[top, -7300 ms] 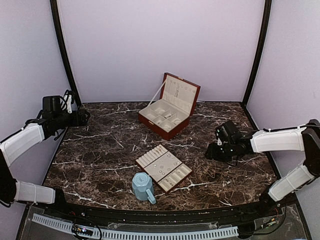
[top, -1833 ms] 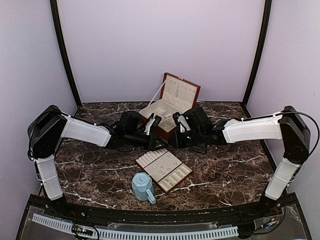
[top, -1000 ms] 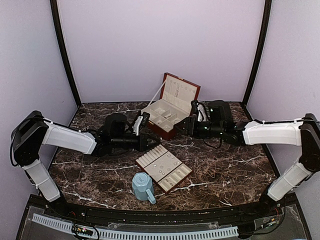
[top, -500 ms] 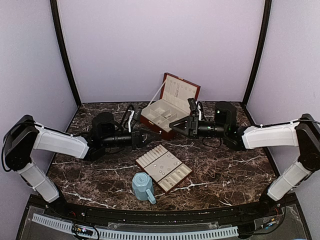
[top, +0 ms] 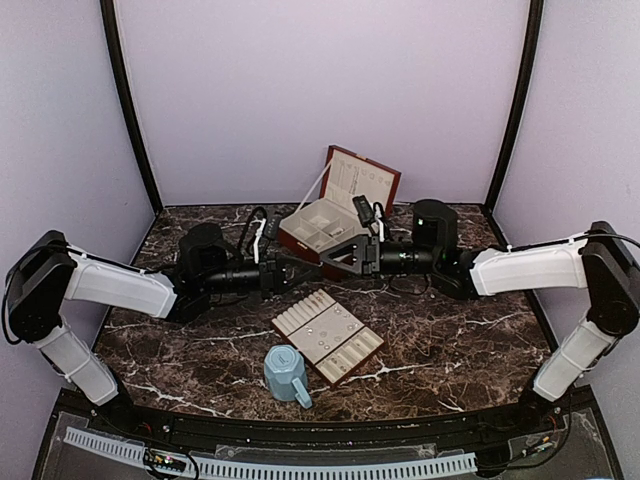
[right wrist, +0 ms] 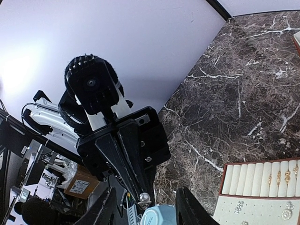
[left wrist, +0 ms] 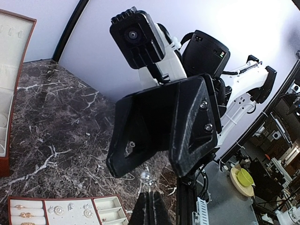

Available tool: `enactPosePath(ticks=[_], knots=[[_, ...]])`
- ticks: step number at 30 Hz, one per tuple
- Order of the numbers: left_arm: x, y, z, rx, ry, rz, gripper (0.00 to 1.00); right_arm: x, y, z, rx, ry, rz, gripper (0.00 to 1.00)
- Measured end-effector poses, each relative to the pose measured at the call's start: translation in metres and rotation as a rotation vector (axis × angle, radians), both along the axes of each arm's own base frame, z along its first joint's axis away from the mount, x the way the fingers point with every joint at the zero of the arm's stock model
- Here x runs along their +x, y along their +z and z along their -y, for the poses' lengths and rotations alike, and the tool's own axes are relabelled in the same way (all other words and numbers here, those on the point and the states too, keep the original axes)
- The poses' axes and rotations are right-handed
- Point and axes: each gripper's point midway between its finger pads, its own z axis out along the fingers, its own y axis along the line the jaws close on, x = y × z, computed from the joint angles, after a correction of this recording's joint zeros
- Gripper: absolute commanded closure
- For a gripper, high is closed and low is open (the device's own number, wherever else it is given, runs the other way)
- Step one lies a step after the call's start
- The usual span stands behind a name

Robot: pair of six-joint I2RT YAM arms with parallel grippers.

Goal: Organize the mixed jewelry
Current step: Pass from the left arm to the right

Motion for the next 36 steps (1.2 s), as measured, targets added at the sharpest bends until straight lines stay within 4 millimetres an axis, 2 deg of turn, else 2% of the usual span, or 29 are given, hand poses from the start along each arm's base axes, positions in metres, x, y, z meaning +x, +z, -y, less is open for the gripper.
enactPosePath(ticks=[5,14,36], knots=[[0.0000,-0.0020,-0.0006,0.004,0.003,-0.002,1.00,-0.0069,0.0024,-0.0050,-0.001,0.031,0.001,0.61],[-0.0009,0.0037,-0.0028,-0.005,0.010,0.011,1.00,-0.0078,-0.0021,-0.0067,-0.012,0.036,0.001,0.78],[0.0007,0.0009,-0.0033,0.007,0.020,0.025,1.00,-0.0076,-0.0019,-0.0068,-0.011,0.035,-0.002,0.93]])
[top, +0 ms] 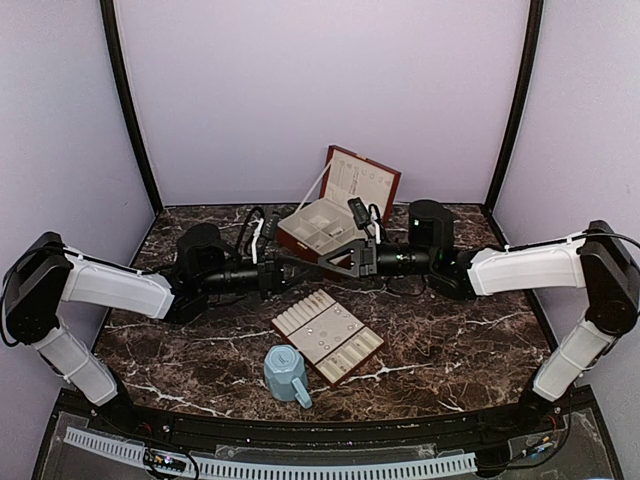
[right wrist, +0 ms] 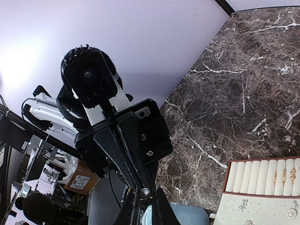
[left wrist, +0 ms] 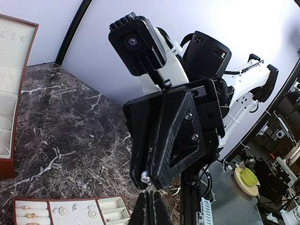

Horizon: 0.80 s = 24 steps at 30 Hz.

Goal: Organize the mixed jewelry
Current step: Pass from the left arm to the right

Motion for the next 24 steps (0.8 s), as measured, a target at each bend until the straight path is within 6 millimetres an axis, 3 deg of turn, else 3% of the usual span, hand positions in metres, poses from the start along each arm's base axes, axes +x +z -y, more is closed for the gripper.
enactPosePath(ticks=[5,10,14,19,24], knots=[[0.001,-0.001,0.000,0.002,0.003,-0.001,0.98,0.000,0.000,0.000,-0.001,-0.001,-0.003,0.95],[0.002,-0.005,0.000,0.019,0.013,0.003,0.55,0.001,-0.001,0.000,-0.002,-0.008,-0.003,0.95],[0.005,-0.012,-0.002,0.053,0.034,0.002,0.40,0.004,-0.004,0.001,-0.015,-0.023,0.009,0.95],[0.003,-0.008,-0.015,0.090,0.087,0.041,0.32,0.011,-0.023,0.010,-0.106,-0.058,0.024,0.95],[0.012,0.007,-0.038,0.162,0.206,0.107,0.31,0.015,-0.055,0.022,-0.261,-0.093,0.045,0.95]])
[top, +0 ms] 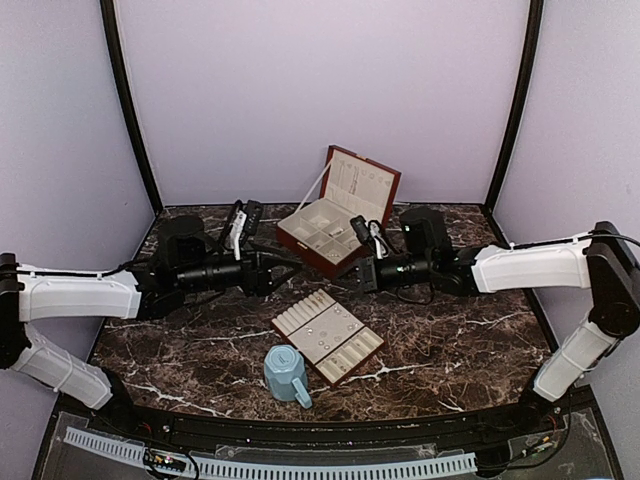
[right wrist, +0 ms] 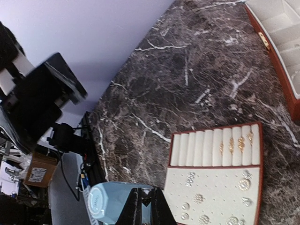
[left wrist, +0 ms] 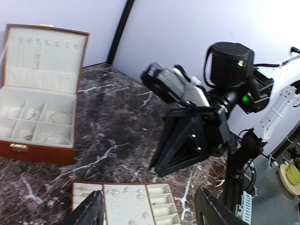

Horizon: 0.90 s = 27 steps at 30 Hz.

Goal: Organize the mixed jewelry
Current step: Pass from the left arm to the right, then insert the earring into the earring holder.

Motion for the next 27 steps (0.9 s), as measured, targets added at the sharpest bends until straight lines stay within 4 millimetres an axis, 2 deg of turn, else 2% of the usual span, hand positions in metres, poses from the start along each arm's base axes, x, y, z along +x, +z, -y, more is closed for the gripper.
enactPosePath(ticks=[3,8,12,15,18,22,27], knots=[[0.020,-0.001,-0.024,0.068,0.111,-0.001,0.30,0.002,-0.020,0.010,-0.098,-0.025,0.007,0.95],[0.066,-0.003,-0.102,0.139,0.368,-0.052,0.29,0.003,-0.046,0.024,-0.228,-0.062,0.008,0.95],[0.090,0.016,-0.143,0.148,0.487,-0.058,0.28,0.006,-0.061,0.024,-0.305,-0.080,0.003,0.95],[0.102,0.032,-0.167,0.146,0.534,-0.054,0.28,0.008,-0.072,0.022,-0.354,-0.087,-0.003,0.95],[0.113,0.038,-0.196,0.159,0.583,-0.060,0.28,0.010,-0.084,0.021,-0.412,-0.095,-0.006,0.95],[0.120,0.031,-0.223,0.202,0.635,-0.075,0.27,0.010,-0.096,0.019,-0.471,-0.094,-0.008,0.95],[0.122,0.020,-0.233,0.266,0.649,-0.067,0.27,0.008,-0.108,0.017,-0.525,-0.088,-0.006,0.95]])
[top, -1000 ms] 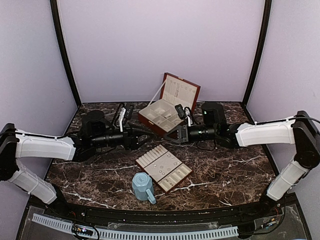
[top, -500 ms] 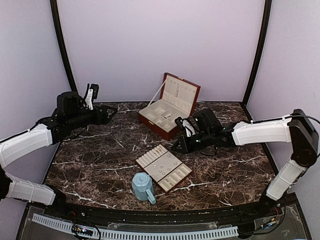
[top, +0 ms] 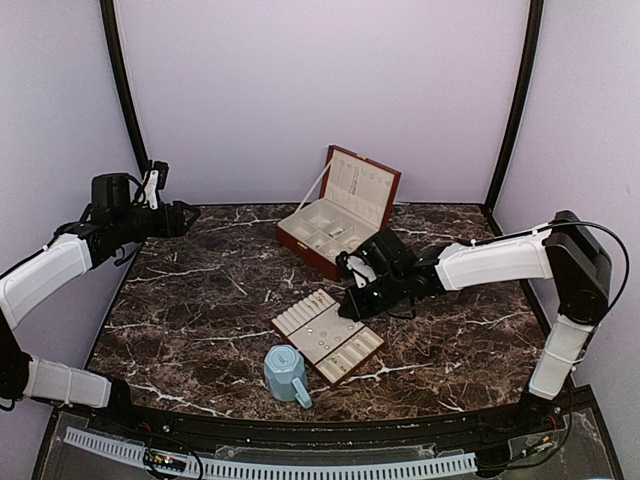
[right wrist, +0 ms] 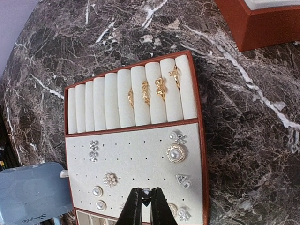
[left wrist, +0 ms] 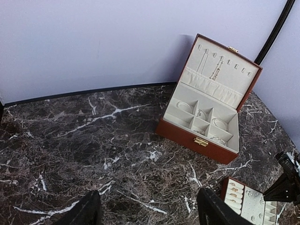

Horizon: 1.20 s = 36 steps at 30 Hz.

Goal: Organize the mixed jewelry
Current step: Insert the earring into the earring holder.

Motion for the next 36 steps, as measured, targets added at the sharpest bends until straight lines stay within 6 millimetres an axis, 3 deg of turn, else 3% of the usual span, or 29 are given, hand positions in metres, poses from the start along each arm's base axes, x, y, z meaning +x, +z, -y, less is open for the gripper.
enactPosePath(ticks=[14,36], knots=[[0.000,-0.008,-0.006,0.069,0.008,0.001,0.27,0.003,-0.024,0.005,-0.092,-0.023,-0.014,0.95],[0.000,-0.008,-0.006,0.076,0.005,0.004,0.27,0.008,-0.026,0.002,-0.129,-0.032,0.008,0.96]])
